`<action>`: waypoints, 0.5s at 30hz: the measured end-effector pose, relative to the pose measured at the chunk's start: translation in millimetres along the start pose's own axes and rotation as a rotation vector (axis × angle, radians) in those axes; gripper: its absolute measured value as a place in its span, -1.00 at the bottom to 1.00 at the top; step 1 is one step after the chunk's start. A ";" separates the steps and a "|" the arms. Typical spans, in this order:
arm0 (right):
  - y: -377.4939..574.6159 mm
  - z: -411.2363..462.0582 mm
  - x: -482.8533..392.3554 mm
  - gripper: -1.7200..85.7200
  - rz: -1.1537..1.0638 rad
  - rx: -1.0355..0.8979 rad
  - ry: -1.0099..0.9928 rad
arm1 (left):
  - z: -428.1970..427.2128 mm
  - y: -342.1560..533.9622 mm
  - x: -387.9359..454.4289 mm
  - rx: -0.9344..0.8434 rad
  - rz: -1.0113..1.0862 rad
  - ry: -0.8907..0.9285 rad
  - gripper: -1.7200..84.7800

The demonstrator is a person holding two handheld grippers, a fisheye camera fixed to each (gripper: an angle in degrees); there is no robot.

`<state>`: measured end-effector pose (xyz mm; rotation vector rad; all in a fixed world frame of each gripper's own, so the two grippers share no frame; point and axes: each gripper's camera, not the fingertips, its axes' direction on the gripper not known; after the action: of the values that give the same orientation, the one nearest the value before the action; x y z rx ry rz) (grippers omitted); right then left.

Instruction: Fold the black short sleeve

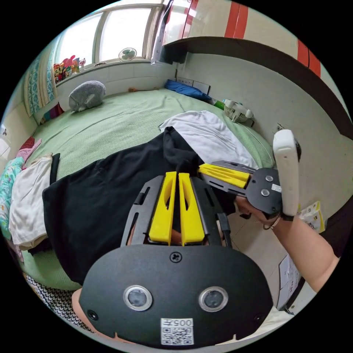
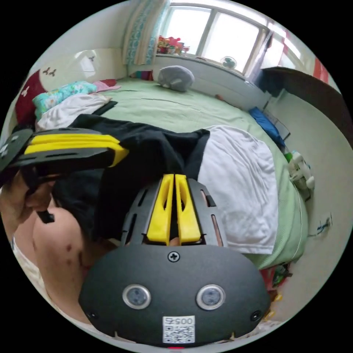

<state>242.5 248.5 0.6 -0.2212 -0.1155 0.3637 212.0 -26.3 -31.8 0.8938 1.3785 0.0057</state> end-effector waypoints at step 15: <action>43.6 19.7 81.4 -0.98 0.353 0.096 -0.473 | -11.6 3.4 23.1 0.084 0.049 0.132 -0.95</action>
<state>300.3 321.7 15.4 -0.0553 -0.5276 0.7680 209.6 -6.4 -48.4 1.0121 1.4880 0.0454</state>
